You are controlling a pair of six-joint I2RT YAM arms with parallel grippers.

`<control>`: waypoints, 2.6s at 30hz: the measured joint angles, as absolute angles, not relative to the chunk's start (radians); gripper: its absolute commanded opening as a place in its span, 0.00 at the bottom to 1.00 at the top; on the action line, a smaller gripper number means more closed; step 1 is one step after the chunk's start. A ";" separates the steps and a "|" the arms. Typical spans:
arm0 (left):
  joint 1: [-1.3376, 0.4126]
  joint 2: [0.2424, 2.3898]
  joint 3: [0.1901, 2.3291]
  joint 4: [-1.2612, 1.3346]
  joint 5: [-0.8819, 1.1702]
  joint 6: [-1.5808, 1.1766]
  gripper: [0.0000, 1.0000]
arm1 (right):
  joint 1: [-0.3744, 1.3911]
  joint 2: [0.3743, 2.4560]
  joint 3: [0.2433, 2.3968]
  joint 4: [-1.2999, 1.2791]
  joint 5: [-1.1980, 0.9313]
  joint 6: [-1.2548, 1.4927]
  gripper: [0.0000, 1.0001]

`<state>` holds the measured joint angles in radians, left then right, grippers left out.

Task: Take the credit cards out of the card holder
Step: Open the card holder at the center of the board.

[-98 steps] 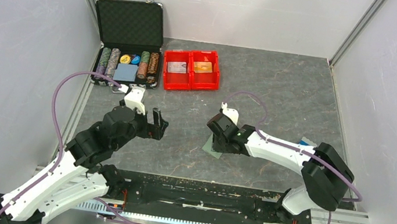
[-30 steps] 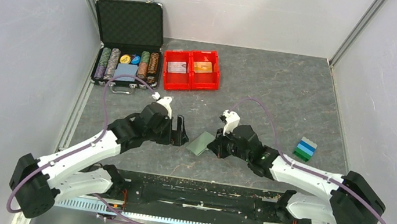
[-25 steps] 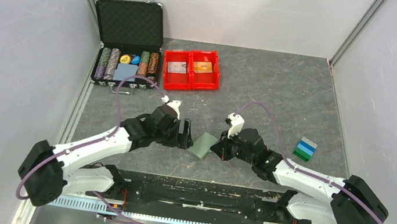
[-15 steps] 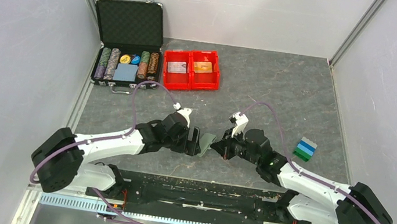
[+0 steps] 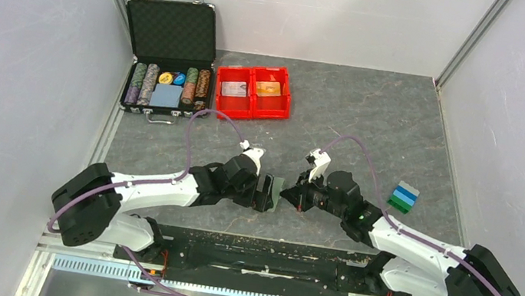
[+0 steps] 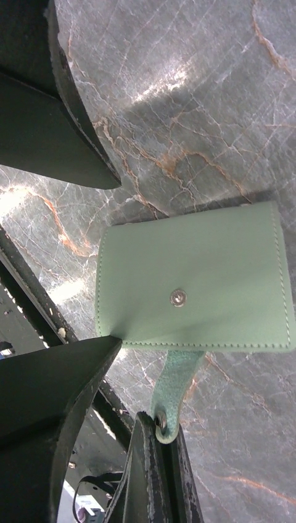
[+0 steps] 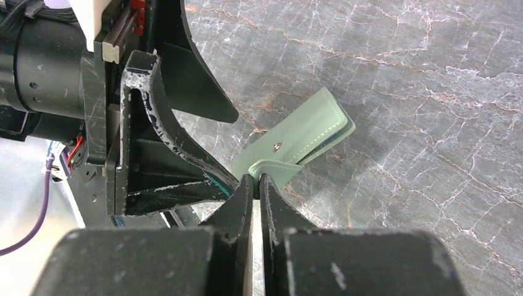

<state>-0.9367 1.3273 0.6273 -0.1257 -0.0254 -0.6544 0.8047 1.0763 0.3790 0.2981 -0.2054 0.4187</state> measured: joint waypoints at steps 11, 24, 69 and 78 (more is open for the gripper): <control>-0.946 1.311 0.659 -0.133 -0.053 -0.654 0.96 | 0.797 1.061 0.379 0.297 -0.206 0.419 0.02; -0.949 1.308 0.663 -0.133 -0.050 -0.654 0.96 | 0.793 1.061 0.379 0.290 -0.206 0.418 0.02; -0.973 1.348 0.669 -0.095 -0.097 -0.655 0.81 | 0.768 1.046 0.379 0.255 -0.213 0.417 0.03; -0.973 1.296 0.646 -0.110 -0.133 -0.655 0.78 | 0.750 1.039 0.379 0.241 -0.214 0.405 0.03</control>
<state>-0.9730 1.2961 0.6460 -0.1101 -0.1326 -0.6548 0.7498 1.0393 0.3790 0.2409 -0.2138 0.4053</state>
